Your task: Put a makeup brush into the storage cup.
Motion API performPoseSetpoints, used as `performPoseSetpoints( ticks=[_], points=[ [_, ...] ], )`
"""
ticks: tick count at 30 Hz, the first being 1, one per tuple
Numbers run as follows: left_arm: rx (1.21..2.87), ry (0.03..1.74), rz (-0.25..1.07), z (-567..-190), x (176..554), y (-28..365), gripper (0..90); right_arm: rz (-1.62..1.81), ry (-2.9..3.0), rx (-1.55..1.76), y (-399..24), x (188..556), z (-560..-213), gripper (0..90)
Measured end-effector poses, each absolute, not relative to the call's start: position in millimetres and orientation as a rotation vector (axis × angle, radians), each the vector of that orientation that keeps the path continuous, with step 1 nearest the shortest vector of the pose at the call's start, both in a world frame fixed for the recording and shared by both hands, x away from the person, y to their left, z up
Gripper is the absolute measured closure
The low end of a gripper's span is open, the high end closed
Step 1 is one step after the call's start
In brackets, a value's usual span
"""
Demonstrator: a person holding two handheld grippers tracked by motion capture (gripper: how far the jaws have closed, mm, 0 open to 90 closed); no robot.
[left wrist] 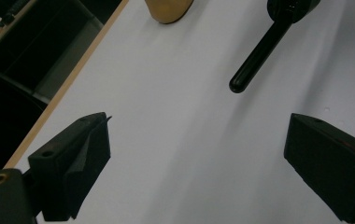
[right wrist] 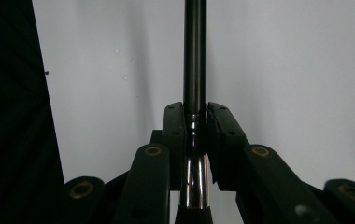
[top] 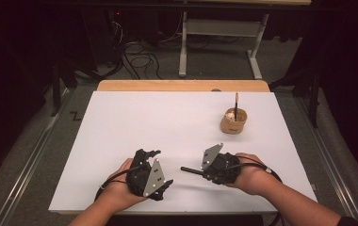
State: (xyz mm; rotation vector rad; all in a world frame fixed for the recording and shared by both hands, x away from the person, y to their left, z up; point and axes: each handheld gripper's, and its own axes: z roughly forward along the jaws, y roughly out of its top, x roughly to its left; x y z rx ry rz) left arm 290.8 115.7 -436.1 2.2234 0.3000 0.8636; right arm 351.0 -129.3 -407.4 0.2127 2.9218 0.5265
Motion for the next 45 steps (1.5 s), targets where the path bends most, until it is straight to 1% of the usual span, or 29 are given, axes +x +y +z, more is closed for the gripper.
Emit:
performPoseSetpoints(
  ticks=[2,15,30,40,45],
  points=[
    [2.218,0.262,0.892,-439.6,287.7,113.4,12.9,0.527,2.927,0.199,-128.7,351.5,-406.2,79.5],
    [2.226,0.224,0.903,-450.9,288.2,97.7,17.1,0.56,2.934,0.159,-112.9,347.7,-401.4,79.5],
    [2.223,0.206,0.901,-457.9,290.4,92.6,25.7,0.573,2.96,0.124,-96.8,343.2,-391.3,79.5],
    [2.211,0.196,0.893,-459.1,290.3,92.5,37.3,0.575,2.964,0.107,-91.0,342.9,-391.4,79.4],
    [2.219,0.196,0.891,-459.9,290.7,92.9,41.2,0.581,2.965,0.094,-86.7,342.1,-391.1,79.5]
  ],
)
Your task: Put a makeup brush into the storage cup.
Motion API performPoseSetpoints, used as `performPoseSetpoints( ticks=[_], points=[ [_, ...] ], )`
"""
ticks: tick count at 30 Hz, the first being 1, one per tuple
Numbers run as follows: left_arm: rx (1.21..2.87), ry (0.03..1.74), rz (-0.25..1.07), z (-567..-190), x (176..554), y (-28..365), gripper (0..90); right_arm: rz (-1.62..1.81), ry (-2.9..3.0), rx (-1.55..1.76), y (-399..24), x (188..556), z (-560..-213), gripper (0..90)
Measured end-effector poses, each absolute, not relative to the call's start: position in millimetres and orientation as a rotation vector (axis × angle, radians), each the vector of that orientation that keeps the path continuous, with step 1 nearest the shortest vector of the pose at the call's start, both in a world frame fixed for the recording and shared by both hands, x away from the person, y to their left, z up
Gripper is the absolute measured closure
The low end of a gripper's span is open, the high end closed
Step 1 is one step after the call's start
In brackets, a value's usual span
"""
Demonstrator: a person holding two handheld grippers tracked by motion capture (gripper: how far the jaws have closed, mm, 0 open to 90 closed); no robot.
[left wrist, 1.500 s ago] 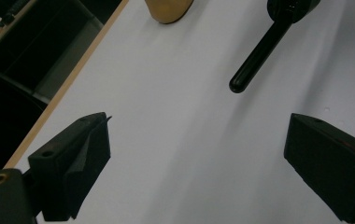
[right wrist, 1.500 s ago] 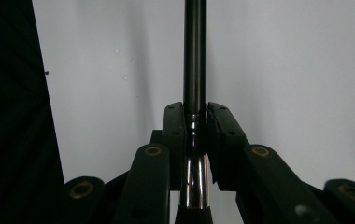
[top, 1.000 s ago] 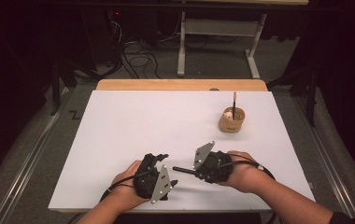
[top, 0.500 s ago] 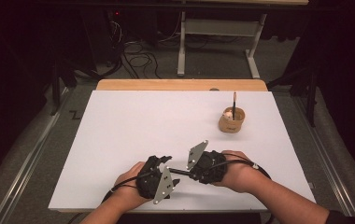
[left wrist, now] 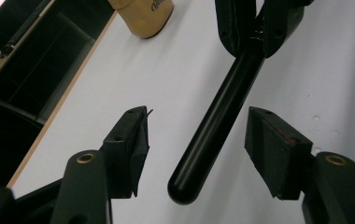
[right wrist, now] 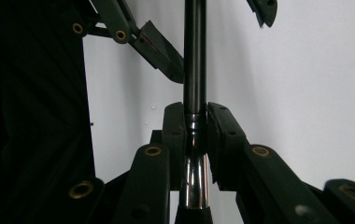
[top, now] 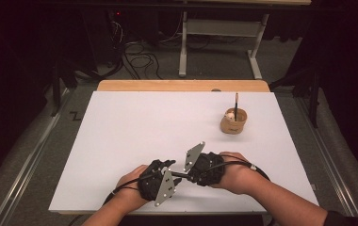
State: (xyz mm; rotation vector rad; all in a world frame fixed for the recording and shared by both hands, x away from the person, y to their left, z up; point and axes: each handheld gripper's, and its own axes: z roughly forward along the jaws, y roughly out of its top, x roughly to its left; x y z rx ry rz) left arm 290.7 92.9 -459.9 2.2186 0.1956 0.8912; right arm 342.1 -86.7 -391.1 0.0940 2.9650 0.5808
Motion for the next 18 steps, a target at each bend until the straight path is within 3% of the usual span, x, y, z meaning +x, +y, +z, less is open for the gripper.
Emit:
performPoseSetpoints(
  ticks=[18],
  points=[
    [2.211,0.184,0.892,-460.2,291.5,92.2,54.5,0.6,2.965,0.113,-86.4,343.0,-389.3,79.4]
  ],
)
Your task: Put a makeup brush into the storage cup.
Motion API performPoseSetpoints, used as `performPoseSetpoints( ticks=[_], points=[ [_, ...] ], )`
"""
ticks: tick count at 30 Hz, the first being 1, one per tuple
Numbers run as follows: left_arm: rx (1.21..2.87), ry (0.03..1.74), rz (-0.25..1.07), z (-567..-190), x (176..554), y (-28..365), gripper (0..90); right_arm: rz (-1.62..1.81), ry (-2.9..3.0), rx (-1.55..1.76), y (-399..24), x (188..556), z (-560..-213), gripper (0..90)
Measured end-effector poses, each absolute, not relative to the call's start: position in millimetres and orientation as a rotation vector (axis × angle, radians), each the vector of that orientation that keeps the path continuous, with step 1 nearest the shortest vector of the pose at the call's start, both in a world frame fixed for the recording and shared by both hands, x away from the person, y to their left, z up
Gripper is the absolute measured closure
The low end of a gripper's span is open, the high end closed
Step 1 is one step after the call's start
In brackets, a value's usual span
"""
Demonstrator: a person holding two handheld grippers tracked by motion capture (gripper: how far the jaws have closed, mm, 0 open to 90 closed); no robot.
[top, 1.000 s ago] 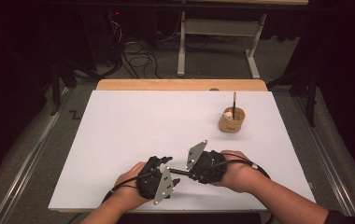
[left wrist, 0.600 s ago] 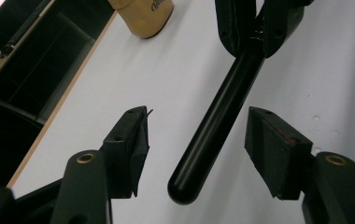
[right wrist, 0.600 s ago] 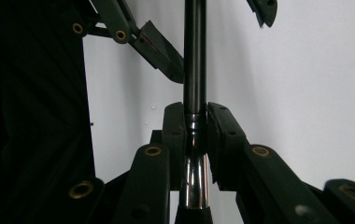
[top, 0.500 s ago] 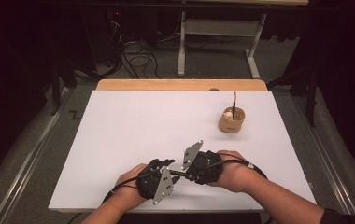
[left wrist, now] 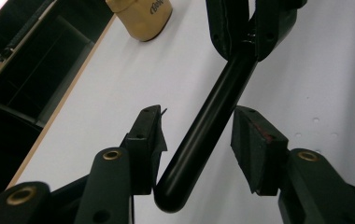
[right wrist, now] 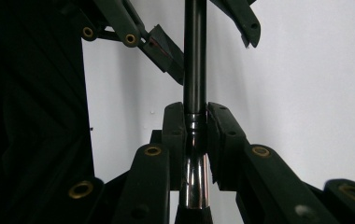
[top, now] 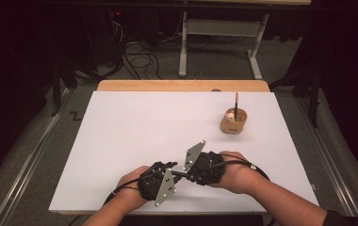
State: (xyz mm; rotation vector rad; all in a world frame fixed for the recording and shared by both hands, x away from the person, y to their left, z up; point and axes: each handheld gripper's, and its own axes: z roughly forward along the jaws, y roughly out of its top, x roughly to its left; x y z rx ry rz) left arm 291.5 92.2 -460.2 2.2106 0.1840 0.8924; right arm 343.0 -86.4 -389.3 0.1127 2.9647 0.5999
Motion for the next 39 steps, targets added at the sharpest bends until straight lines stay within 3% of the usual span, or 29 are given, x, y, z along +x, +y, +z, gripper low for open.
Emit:
performPoseSetpoints(
  ticks=[26,39],
  points=[
    [2.245,0.14,0.905,-462.2,291.8,91.1,67.3,0.572,2.965,0.1,-87.1,342.7,-391.8,79.1],
    [2.254,0.083,0.878,-462.6,290.2,88.7,77.3,0.626,2.924,0.121,-90.0,346.8,-387.4,72.1]
  ],
)
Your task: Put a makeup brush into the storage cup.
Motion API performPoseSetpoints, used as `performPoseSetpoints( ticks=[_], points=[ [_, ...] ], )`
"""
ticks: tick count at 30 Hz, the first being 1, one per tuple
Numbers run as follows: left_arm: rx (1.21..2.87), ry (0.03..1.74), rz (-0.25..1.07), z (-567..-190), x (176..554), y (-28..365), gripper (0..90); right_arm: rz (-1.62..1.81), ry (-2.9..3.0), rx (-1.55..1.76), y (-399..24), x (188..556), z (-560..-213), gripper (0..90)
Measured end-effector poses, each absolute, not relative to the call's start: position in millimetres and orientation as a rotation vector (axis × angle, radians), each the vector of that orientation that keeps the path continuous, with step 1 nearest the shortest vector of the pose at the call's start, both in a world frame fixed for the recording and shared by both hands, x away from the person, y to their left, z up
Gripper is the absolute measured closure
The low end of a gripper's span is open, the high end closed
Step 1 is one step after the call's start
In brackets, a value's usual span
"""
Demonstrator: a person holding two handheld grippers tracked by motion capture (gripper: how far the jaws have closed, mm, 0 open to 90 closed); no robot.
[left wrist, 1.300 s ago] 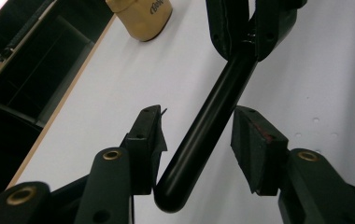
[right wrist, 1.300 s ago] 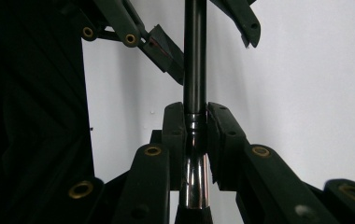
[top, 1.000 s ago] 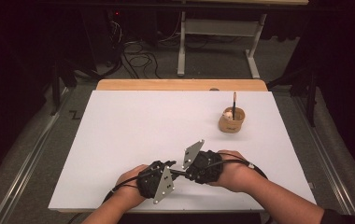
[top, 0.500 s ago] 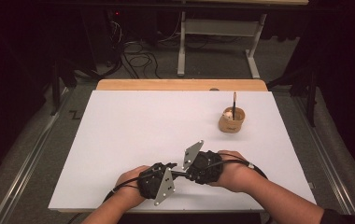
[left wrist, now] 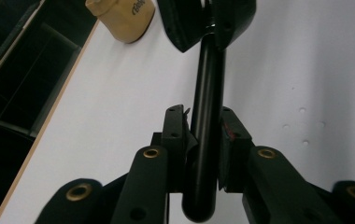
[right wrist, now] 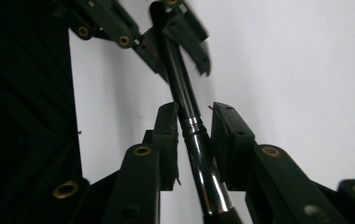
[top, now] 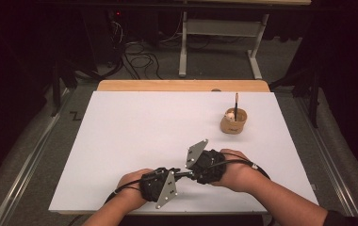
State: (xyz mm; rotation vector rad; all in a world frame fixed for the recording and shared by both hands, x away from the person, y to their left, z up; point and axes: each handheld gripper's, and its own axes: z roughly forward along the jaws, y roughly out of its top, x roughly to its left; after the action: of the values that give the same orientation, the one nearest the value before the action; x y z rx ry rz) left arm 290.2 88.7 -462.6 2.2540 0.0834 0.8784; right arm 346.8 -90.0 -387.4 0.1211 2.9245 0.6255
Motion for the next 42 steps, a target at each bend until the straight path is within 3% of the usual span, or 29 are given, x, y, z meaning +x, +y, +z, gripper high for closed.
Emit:
performPoseSetpoints(
  ticks=[9,25,32,42],
  points=[
    [2.255,0.077,0.875,-461.9,290.2,86.9,78.7,0.68,2.93,0.168,-87.8,346.8,-386.8,45.0],
    [2.259,0.103,0.872,-461.4,292.5,92.4,78.8,0.716,2.883,0.229,-95.9,351.7,-385.7,15.2],
    [2.247,0.13,0.867,-461.8,293.9,95.9,78.8,0.707,2.841,0.283,-104.9,354.4,-384.7,6.7],
    [2.217,0.183,0.856,-462.1,296.8,103.9,78.8,0.724,2.802,0.373,-124.6,358.9,-381.9,2.1]
  ],
)
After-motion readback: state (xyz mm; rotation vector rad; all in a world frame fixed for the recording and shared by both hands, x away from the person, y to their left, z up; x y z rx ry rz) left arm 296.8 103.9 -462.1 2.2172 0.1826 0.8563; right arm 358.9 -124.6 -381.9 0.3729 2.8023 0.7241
